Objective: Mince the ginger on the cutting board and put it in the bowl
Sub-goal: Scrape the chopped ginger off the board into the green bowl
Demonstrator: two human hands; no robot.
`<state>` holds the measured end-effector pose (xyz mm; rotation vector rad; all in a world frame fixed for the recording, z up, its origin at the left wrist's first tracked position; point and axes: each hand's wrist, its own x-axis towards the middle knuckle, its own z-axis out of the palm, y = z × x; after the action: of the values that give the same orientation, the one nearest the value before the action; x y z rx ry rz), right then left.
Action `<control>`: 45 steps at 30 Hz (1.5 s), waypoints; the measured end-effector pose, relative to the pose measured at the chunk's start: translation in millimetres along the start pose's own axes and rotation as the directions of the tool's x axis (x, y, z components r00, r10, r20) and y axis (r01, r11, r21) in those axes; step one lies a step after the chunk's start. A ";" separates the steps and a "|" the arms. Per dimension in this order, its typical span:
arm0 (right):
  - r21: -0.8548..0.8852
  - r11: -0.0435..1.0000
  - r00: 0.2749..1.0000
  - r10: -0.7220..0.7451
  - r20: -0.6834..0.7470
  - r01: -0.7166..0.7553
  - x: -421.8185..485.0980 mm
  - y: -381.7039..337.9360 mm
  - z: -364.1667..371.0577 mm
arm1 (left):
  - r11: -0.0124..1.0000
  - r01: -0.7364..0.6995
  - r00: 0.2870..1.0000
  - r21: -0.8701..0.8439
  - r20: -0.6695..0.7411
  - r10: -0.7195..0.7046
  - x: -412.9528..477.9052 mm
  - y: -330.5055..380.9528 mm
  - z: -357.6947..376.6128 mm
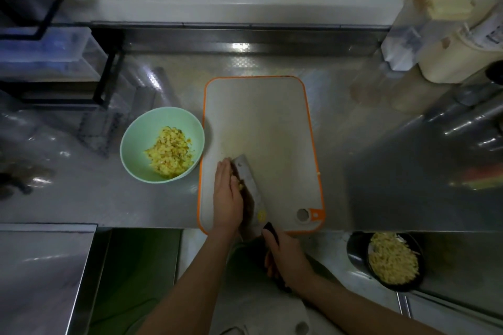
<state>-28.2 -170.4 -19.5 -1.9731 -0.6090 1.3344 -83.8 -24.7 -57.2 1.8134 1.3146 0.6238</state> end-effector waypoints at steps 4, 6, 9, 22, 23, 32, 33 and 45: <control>0.030 0.999 0.999 0.009 0.034 -0.010 -1.6 -3.7 -4.6 | 1.000 0.011 1.000 -0.001 0.006 -0.011 0.3 1.1 2.9; 0.046 0.999 0.999 -0.004 0.034 0.002 -3.1 -6.2 -8.6 | 1.000 0.014 1.000 -0.007 0.000 -0.014 0.8 4.3 4.9; 0.053 0.998 0.999 -0.036 0.007 0.036 -3.3 -10.7 -16.7 | 1.000 -0.010 1.000 -0.020 -0.004 0.010 5.8 15.8 8.2; 0.008 0.957 0.954 -0.289 -0.082 0.290 34.7 -99.8 -40.3 | 0.972 -0.235 0.957 0.014 -0.172 0.234 90.1 90.9 -31.2; 0.007 0.953 0.950 -0.303 -0.077 0.304 38.7 -105.9 -38.2 | 0.970 -0.240 0.952 0.025 -0.190 0.240 95.0 91.3 -39.0; -0.022 0.927 0.926 -0.372 0.062 0.374 56.5 -144.5 -2.9 | 0.976 -0.215 0.921 0.021 -0.329 0.210 106.8 61.8 -91.5; -0.016 0.928 0.926 -0.369 0.073 0.371 57.7 -146.6 1.9 | 0.979 -0.202 0.918 0.021 -0.345 0.197 107.2 56.9 -95.1; 0.023 0.963 0.962 -0.271 0.042 0.270 74.6 -169.4 22.8 | 0.978 -0.073 0.936 0.197 -0.324 0.135 92.0 7.3 -112.2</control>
<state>-23.7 0.5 54.9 -1.7755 -0.8536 1.2120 -134.3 95.7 6.6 1.9980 1.5486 0.9305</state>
